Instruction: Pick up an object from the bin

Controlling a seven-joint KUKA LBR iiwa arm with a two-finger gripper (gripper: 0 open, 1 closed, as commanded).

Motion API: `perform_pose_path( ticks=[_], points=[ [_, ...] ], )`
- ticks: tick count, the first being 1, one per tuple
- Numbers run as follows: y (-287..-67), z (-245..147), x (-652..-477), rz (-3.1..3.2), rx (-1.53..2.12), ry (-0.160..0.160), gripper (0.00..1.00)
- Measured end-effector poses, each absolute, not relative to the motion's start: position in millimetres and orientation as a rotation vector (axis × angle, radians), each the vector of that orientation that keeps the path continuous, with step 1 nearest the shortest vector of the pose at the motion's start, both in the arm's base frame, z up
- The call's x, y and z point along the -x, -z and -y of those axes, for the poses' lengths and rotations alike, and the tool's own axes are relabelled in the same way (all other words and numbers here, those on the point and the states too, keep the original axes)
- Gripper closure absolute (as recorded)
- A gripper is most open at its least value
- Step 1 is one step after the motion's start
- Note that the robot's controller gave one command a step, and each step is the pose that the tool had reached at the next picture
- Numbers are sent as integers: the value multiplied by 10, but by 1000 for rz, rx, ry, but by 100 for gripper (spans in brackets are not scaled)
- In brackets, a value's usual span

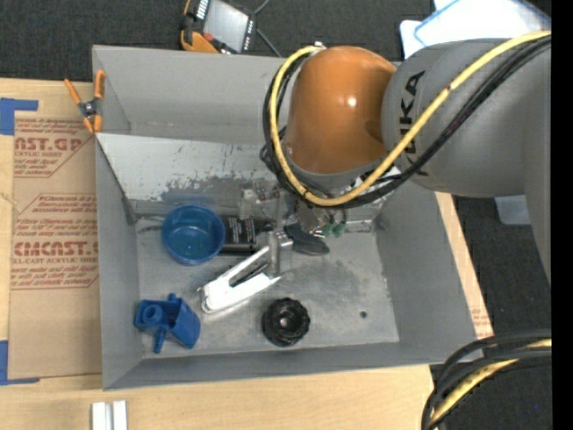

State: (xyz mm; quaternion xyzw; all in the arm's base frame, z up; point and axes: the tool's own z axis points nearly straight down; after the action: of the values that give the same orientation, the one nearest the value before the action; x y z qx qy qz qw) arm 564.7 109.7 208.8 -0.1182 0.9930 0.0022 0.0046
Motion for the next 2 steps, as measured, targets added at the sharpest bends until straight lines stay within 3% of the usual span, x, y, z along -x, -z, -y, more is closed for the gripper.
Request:
perform_pose_path(
  ticks=[1,2],
  points=[
    [-2044,-1193,-5647,-3107,388,-5,0],
    [-2992,-1107,-5706,-3114,324,-7,0]
  ],
)
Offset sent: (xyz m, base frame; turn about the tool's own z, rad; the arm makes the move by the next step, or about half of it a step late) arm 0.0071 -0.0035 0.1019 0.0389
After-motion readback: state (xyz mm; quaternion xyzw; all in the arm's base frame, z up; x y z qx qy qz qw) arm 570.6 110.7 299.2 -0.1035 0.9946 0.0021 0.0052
